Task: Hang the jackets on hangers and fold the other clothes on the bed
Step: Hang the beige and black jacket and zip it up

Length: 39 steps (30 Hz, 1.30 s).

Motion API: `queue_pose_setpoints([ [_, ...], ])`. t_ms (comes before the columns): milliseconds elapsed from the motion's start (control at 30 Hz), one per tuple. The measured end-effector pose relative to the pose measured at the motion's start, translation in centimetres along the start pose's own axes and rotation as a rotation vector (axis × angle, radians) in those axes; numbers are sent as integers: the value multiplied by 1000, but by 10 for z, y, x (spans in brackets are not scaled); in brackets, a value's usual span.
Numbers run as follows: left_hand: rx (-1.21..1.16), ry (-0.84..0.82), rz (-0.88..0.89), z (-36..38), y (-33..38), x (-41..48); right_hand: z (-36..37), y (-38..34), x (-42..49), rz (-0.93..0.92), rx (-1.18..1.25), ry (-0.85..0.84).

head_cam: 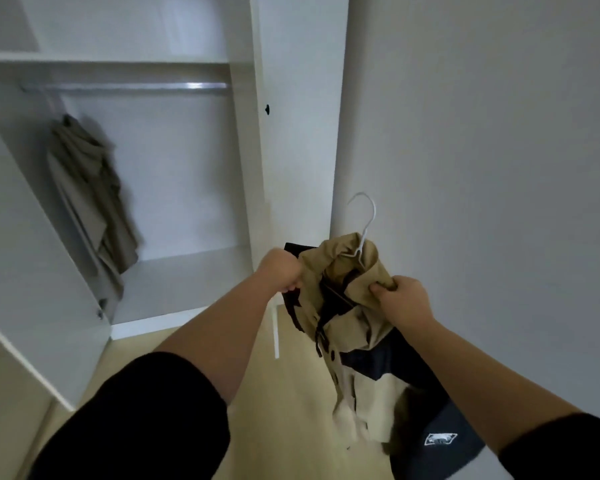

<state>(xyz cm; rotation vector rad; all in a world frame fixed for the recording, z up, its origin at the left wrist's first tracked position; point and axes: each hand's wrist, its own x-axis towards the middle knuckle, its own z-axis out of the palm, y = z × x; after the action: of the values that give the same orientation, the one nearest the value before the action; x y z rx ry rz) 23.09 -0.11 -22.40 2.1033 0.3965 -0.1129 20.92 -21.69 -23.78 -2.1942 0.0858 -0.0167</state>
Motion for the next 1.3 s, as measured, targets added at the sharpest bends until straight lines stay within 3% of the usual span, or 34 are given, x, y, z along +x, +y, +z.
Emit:
queue_pose_setpoints([
  [67,-347,13,6,-29,7,-18,-8,-38,4,95,96,-207],
  [100,-381,-39,21,-41,3,-27,-9,-55,5,126,95,-299],
  [167,-187,-69,49,-61,-10,-38,-2,-85,6,134,33,-392],
  [200,-147,7,48,-74,-15,-40,5,-98,5,126,31,-402],
  [267,-211,170,-19,-108,-21,-40,23,-124,7,128,109,-404],
  [300,-231,154,-92,-126,-26,-39,33,-136,9,133,150,-414],
  [367,-217,-68,-270,-162,-36,-37,59,-158,13,169,229,-465],
  [433,-180,-238,-335,-190,-46,-32,87,-177,13,239,348,-521],
  [567,-247,-305,-209,-245,-62,-8,148,-224,13,319,550,-673],
  [667,-133,-251,-72,-295,-80,14,193,-266,22,298,573,-678],
  [767,136,58,167,-347,-102,37,237,-305,36,297,584,-618],
  [833,208,148,250,-380,-107,49,265,-331,47,300,601,-591],
  [900,199,86,196,-411,-109,63,291,-356,57,315,607,-573],
  [1000,103,-188,17,-443,-105,82,325,-389,78,285,635,-591],
  [1067,187,-290,19,-454,-104,102,347,-407,96,278,635,-621],
  [1167,431,-219,144,-467,-107,146,380,-427,132,260,584,-667],
  [1300,635,-77,84,-483,-121,227,424,-454,202,229,549,-664],
])
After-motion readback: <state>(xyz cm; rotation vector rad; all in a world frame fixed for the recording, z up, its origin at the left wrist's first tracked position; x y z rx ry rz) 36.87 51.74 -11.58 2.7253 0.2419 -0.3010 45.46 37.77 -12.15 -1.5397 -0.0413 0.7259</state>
